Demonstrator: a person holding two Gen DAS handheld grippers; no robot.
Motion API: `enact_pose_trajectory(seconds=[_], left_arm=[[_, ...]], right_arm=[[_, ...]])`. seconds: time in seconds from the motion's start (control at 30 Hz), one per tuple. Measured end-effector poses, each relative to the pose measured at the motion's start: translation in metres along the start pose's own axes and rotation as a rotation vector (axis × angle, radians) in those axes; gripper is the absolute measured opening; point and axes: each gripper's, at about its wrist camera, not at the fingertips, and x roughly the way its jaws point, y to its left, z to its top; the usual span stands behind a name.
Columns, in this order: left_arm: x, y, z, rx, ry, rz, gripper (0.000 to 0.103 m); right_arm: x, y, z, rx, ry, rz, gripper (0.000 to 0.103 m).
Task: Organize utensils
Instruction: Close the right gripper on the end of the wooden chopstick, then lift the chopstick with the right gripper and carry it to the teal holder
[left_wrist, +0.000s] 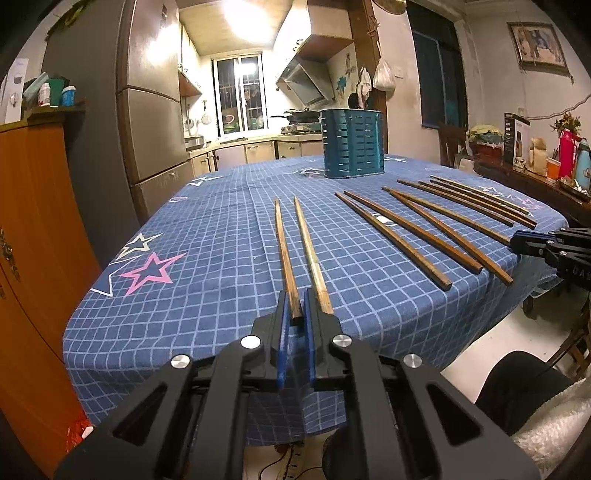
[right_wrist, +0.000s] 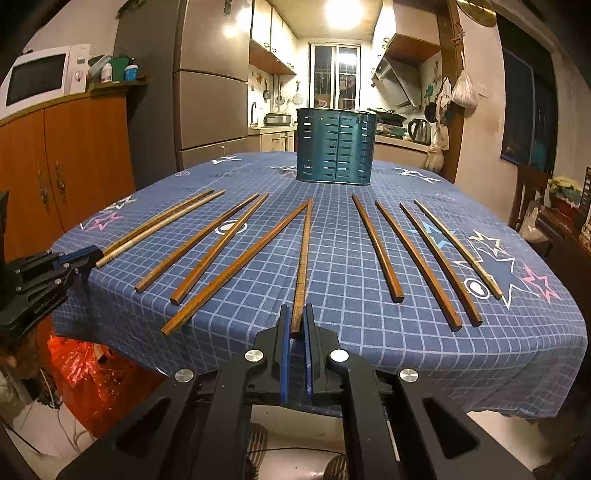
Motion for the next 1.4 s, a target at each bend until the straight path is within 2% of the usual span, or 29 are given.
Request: enact_pose_trajectory(seconds=[0.2,0.4,0.63,1.0,1.2,1.4], left_arm=[[-0.006,0.008,0.008,-0.049,-0.005,-0.003,0.005],[-0.022,0.021,0.037,-0.11,-0.077,0.006,0.005],[-0.024,0.038,0.077,-0.179,-0.086,0.008,0.005],[-0.024,0.05,0.141,-0.215,-0.068,-0.004,0.005],[-0.017,0.052,0.173,-0.223,-0.057,-0.003,0.005],[-0.015,0.048,0.197,-0.226,-0.048,0.0,0.005]], right_arm=[[-0.022,-0.014,0.014,0.026,-0.064,-0.006,0.007],[-0.047,-0.021,0.037,0.001,-0.159,-0.016,0.007],[-0.067,-0.027,0.071,-0.056,-0.249,-0.01,0.007],[-0.063,-0.034,0.14,-0.105,-0.241,0.114,0.007],[-0.061,-0.04,0.175,-0.116,-0.241,0.142,0.007],[-0.056,-0.044,0.194,-0.11,-0.233,0.164,0.007]])
